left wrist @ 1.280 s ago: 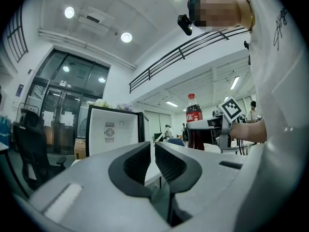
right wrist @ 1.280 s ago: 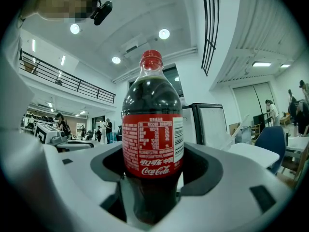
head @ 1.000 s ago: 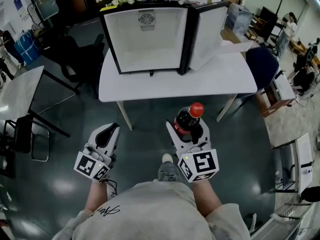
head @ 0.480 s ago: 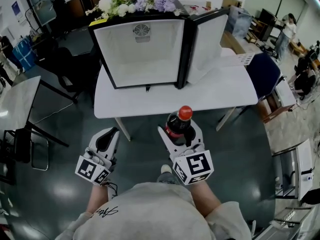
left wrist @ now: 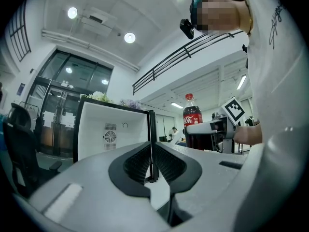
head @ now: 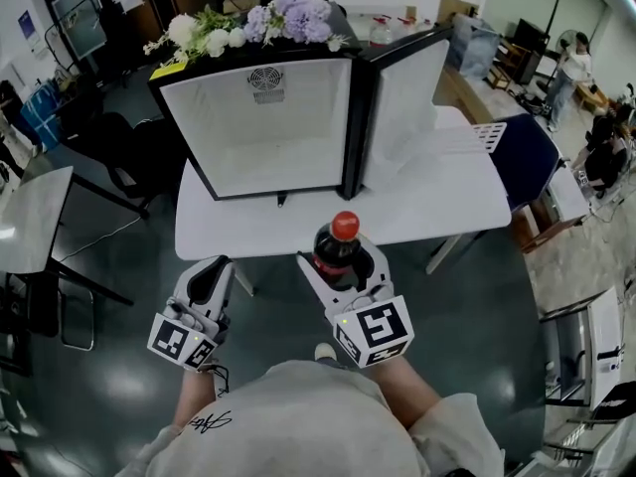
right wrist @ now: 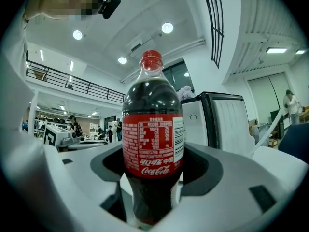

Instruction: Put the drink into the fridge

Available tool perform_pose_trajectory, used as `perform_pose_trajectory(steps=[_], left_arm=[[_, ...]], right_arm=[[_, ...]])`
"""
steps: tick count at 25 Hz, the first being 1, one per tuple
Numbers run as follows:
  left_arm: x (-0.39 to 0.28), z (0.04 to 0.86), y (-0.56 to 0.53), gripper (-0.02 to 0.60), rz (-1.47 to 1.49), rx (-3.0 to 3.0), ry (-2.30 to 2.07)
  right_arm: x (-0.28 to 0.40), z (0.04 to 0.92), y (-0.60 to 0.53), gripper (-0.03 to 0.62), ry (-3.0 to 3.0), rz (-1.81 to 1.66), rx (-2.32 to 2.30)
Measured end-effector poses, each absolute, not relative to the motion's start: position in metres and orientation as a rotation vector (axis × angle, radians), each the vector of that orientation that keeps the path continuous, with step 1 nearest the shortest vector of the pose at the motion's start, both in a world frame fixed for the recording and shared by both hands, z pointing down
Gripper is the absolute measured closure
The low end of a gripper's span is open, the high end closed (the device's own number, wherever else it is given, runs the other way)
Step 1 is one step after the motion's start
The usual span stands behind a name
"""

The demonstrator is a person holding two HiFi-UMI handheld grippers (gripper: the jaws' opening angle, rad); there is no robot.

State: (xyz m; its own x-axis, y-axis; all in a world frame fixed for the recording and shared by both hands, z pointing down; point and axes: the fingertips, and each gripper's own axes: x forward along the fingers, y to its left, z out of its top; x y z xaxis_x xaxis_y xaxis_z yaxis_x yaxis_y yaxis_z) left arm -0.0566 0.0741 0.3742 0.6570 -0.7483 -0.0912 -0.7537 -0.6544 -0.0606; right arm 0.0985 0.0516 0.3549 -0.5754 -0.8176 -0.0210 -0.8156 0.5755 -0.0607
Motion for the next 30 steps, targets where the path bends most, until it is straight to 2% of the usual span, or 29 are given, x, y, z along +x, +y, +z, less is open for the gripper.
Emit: perform_pose_trajectory(steps=[30], left_arm=[[-0.037,0.381,0.023,0.551,0.069,-2.746,1.324]], right_arm=[[0.097,0.364,0.001,0.287,2.82,-0.087,-1.287]])
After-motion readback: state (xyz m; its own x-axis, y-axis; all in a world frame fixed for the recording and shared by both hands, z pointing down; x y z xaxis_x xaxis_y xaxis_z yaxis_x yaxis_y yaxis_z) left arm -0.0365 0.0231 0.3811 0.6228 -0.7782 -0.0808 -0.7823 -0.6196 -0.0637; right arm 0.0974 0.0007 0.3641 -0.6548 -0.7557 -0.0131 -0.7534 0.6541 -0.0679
